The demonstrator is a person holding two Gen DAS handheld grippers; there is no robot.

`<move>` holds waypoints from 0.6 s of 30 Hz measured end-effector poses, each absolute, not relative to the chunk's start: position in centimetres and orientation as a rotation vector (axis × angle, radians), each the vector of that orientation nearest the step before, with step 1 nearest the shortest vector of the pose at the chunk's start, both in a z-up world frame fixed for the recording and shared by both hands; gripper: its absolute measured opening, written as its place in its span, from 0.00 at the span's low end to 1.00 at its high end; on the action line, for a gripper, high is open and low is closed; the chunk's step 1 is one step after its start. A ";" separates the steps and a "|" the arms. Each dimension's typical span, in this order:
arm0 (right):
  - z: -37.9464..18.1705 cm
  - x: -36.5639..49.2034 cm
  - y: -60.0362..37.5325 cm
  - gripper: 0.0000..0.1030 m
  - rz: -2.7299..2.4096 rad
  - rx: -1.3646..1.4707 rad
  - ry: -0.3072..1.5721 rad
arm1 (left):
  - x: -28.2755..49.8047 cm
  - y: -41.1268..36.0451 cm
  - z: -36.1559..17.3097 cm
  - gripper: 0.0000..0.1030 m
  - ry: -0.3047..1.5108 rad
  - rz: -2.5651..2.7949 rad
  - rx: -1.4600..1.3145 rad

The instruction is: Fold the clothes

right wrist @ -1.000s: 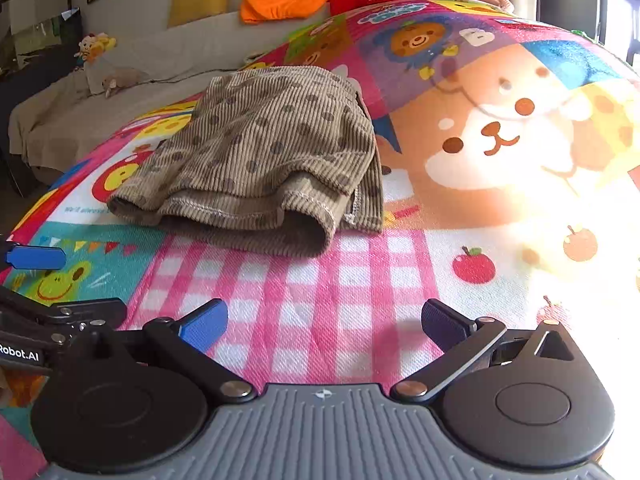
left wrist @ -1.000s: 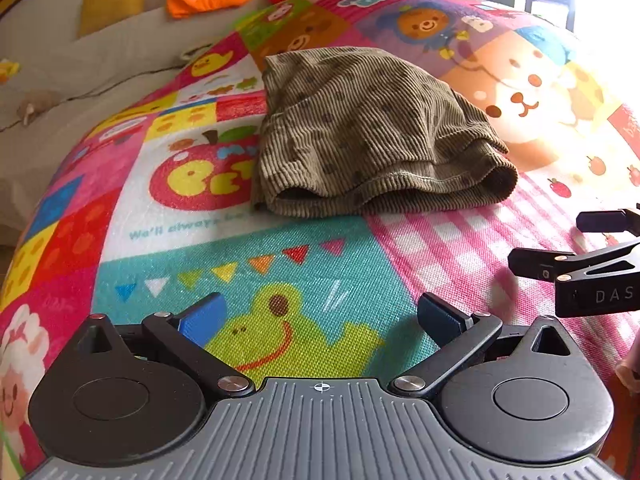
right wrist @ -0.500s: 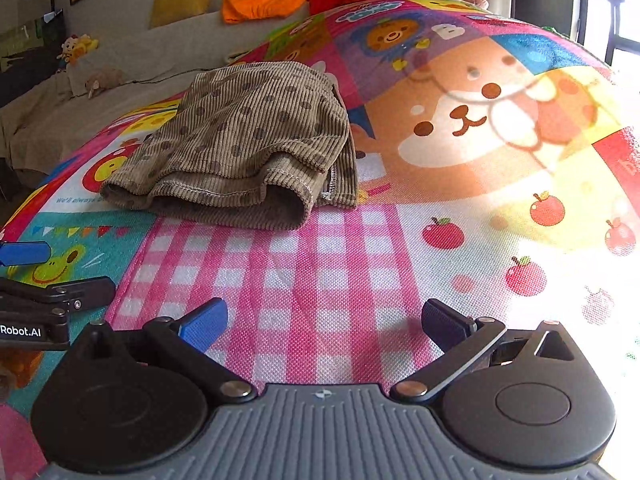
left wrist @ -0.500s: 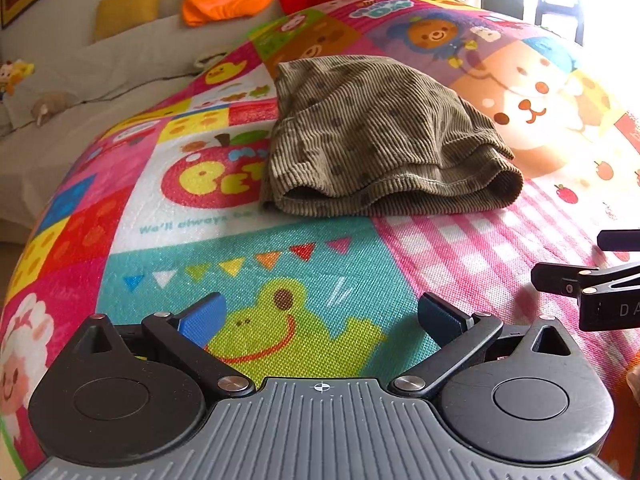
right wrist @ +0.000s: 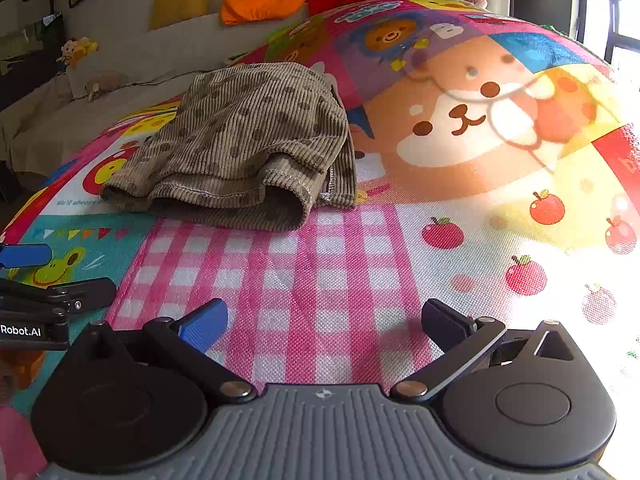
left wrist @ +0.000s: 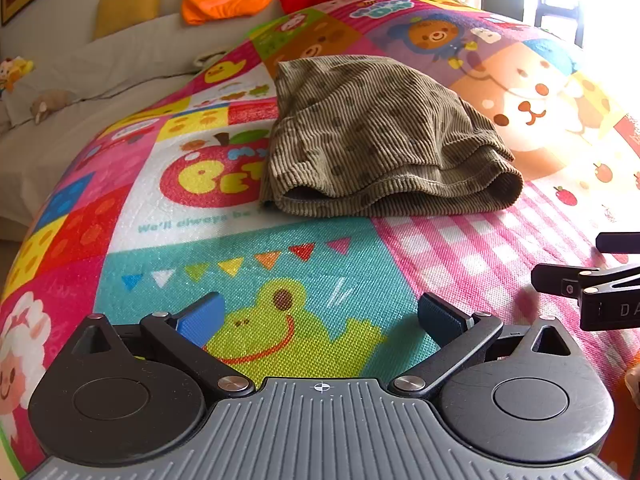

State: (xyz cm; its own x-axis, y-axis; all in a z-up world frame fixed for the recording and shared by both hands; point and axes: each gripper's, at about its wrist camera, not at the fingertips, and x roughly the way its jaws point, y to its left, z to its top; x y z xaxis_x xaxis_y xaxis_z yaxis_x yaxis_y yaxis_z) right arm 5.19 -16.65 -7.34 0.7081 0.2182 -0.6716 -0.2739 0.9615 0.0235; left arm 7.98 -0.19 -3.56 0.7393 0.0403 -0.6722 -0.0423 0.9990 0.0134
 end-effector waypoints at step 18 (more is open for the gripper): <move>-7.4 5.4 -16.6 1.00 0.275 -0.084 0.743 | 8.1 -0.1 -3.5 1.00 0.737 0.045 -0.004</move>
